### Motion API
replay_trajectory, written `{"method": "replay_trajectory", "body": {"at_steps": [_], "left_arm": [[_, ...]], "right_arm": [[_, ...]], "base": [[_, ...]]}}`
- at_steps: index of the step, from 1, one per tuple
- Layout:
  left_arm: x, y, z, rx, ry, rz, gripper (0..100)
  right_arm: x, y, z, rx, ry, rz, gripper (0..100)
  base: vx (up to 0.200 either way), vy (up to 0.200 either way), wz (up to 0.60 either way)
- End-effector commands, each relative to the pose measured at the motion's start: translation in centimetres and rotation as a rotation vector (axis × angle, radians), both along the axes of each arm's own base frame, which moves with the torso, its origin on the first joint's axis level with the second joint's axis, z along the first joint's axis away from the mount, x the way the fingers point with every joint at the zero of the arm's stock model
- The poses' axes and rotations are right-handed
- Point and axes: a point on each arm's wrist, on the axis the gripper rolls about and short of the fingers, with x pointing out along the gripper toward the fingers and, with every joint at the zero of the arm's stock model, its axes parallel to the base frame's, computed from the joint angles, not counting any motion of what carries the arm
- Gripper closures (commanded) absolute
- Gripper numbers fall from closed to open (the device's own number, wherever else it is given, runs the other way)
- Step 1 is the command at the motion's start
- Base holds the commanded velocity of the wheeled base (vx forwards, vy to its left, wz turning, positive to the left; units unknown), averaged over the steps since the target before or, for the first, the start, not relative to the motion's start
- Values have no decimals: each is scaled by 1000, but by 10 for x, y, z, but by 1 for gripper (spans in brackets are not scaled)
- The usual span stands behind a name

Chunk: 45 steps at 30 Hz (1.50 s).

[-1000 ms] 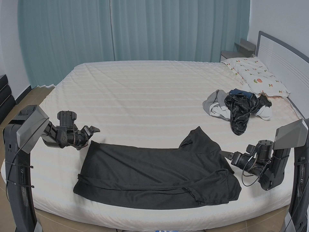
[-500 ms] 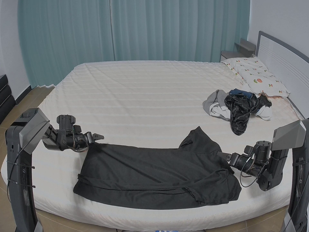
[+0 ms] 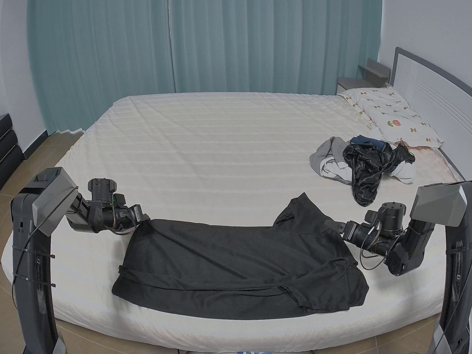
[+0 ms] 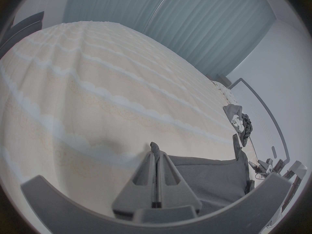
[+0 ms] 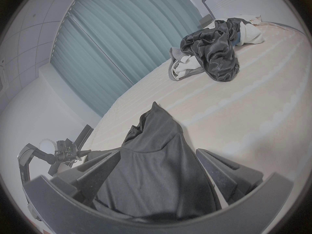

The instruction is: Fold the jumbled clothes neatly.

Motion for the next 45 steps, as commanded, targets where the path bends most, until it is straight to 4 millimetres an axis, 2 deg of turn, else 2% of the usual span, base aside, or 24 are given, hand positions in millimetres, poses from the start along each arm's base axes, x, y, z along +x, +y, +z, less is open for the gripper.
{"method": "replay_trajectory", "body": {"at_steps": [1,2,3,4,5,10,18,23,24,35,40,45], "left_arm": [[-12,-2,1,11,-21,15,100],[-12,-2,2,13,-24,16,100],[-13,-3,2,19,-33,20,100],[-13,-3,2,19,-33,20,100],[-14,-4,4,21,-38,24,100],[-13,-8,8,-11,-35,48,100],[-12,-9,12,-32,-31,65,100],[-12,-9,10,-32,-26,65,100],[-12,-9,10,-32,-26,65,100],[-13,-7,9,-32,-23,72,100],[-12,-7,13,-32,-32,72,100],[-12,-6,22,-51,-46,89,100]], "right_arm": [[44,13,15,-7,-12,22,0],[47,13,15,-9,-7,22,0],[60,12,13,-19,8,21,0],[60,12,13,-19,8,21,0],[71,11,10,-38,24,23,0],[88,13,-2,-68,76,14,0],[93,18,-19,-68,113,29,0],[93,17,-18,-50,108,30,0],[93,17,-17,-47,107,34,100],[89,8,-17,-24,115,56,100],[89,1,-6,29,64,21,100],[80,-4,6,54,39,39,100]], "base": [[0,0,0],[0,0,0],[0,0,0],[0,0,0],[0,0,0],[0,0,0],[0,0,0],[0,0,0],[0,0,0],[0,0,0],[0,0,0],[0,0,0]]}}
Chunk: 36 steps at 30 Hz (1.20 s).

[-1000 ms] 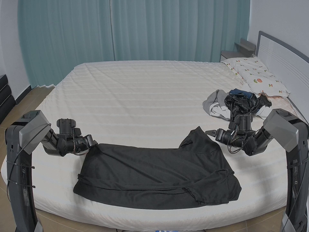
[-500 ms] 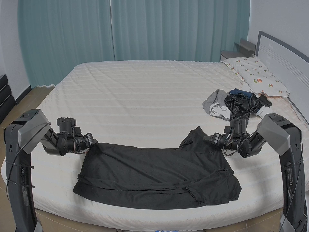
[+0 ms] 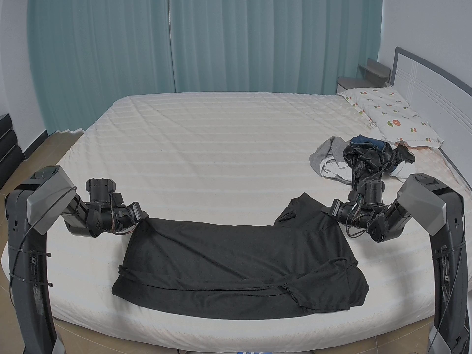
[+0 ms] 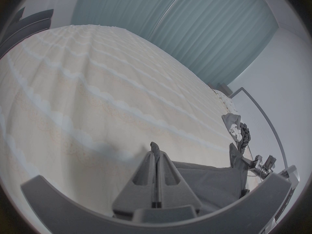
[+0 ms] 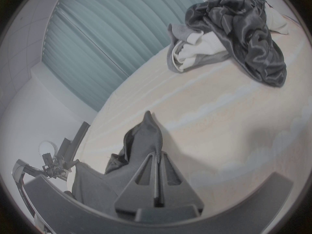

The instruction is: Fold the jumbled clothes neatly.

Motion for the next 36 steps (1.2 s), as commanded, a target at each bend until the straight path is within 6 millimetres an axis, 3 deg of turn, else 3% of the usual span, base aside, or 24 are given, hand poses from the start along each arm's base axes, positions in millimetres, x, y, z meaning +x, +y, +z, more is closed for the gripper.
{"method": "replay_trajectory", "body": {"at_steps": [1,11,23,27,36], "left_arm": [[1,3,17,-34,-26,31,100],[-2,13,34,-64,-48,74,100],[-9,21,28,-57,-22,89,100],[-15,21,24,-60,-3,78,100],[-26,20,34,-53,-43,40,100]], "right_arm": [[-9,-7,18,25,-28,8,100],[-11,-11,38,105,-119,-36,100],[-18,-9,36,103,-113,-31,100],[-26,-10,35,103,-88,-24,100],[-46,-18,52,119,-76,22,100]], "base": [[0,0,0],[0,0,0],[0,0,0],[0,0,0],[0,0,0]]}}
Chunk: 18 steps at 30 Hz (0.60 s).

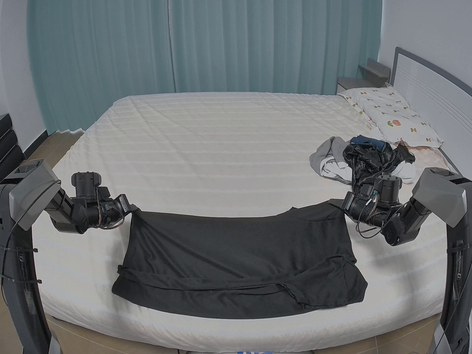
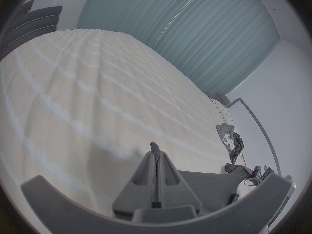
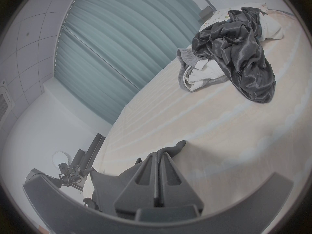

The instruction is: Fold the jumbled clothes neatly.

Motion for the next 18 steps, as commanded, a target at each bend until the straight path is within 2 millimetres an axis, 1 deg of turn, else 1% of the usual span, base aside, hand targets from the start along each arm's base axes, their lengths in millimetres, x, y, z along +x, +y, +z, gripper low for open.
{"method": "replay_trajectory", "body": {"at_steps": [1,5,6,7,10,13,17,18], "left_arm": [[-8,1,5,0,-12,-7,100],[-20,4,5,6,-15,-31,100],[-21,4,5,7,-14,-32,100],[-27,6,3,18,-7,-45,100],[-33,9,2,29,2,-54,100],[-49,14,-1,56,17,-84,100],[-67,17,-7,94,36,-138,100],[-67,17,-7,94,36,-138,100]], "right_arm": [[-11,-4,14,2,-7,11,100],[-25,-5,11,-12,21,36,100],[-25,-5,11,-12,23,37,100],[-33,-5,10,-24,32,59,100],[-39,-5,9,-32,42,70,100],[-51,-5,8,-48,63,80,100],[-66,-5,-1,-89,98,103,100],[-66,-5,-1,-89,98,103,100]], "base": [[0,0,0],[0,0,0],[0,0,0],[0,0,0],[0,0,0],[0,0,0],[0,0,0],[0,0,0]]}}
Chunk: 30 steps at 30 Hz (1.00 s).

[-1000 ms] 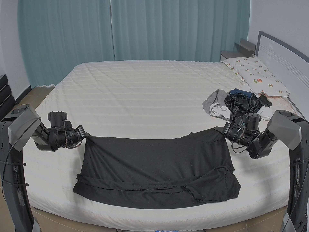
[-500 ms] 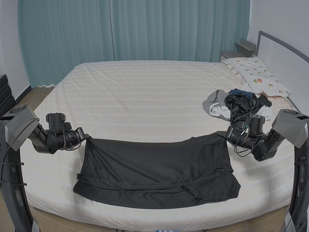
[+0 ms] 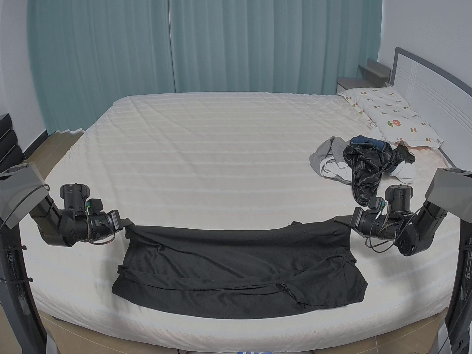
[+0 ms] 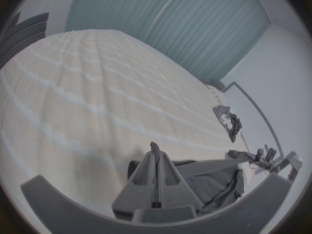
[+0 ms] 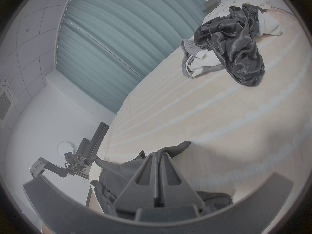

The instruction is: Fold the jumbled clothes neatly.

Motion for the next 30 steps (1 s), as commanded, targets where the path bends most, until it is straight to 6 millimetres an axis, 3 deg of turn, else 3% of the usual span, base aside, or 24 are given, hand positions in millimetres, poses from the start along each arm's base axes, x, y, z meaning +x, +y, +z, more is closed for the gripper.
{"method": "replay_trajectory", "body": {"at_steps": [1,11,21,22,30], "left_arm": [[-23,2,-5,39,30,-38,100],[-57,-4,-31,145,100,-160,100],[-65,-6,-40,158,94,-155,100],[-66,-6,-40,158,94,-155,0],[-77,-2,-30,150,71,-125,0]], "right_arm": [[-19,0,-6,-42,35,26,100],[-42,4,-25,-98,109,77,100],[-54,3,-36,-124,150,82,100],[-54,3,-36,-126,152,84,0],[-58,-1,-13,-100,107,57,0]], "base": [[0,0,0],[0,0,0],[0,0,0],[0,0,0],[0,0,0]]}}
